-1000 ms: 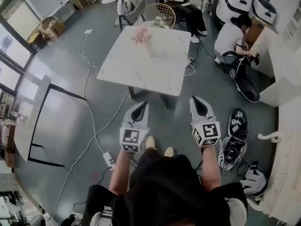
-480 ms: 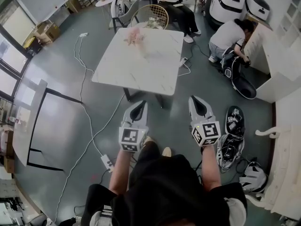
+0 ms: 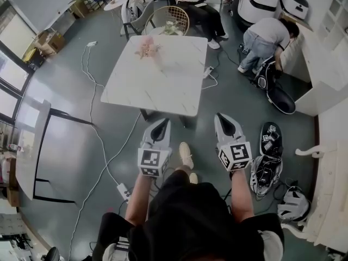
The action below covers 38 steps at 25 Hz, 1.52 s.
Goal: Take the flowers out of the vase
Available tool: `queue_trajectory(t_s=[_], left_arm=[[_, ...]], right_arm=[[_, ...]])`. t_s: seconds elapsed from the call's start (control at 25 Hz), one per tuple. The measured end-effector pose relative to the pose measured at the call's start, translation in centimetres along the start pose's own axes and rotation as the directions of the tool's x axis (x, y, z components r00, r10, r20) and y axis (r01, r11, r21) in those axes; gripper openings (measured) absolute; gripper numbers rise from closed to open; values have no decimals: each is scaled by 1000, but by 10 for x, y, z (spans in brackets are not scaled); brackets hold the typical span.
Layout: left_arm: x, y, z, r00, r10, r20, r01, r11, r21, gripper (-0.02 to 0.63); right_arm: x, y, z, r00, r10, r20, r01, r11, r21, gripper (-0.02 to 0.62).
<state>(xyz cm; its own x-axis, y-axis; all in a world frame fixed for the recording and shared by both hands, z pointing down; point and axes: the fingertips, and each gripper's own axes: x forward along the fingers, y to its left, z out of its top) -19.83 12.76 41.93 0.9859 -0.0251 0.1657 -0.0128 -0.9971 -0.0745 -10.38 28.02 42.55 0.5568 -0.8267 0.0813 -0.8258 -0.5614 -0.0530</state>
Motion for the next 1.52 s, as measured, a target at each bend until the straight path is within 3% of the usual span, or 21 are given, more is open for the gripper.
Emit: queue_trajectory(t_s=[0.72,1.08,1.52], left_arm=[[186,58,15,996,-71,-52,71,997,-9,6],[228,106,4,995,-60,-77,58,998,-28,6],[241,167,-4,998,-1,-62,-3,999,-53,6]], right_arm=[[147,-103,10,999,-31,-39,32,999,27,2],[217,-104,1,998,4,-66,-2,999,33,2],[285,-82,5,995,70,-67,-71,997,-3,2]])
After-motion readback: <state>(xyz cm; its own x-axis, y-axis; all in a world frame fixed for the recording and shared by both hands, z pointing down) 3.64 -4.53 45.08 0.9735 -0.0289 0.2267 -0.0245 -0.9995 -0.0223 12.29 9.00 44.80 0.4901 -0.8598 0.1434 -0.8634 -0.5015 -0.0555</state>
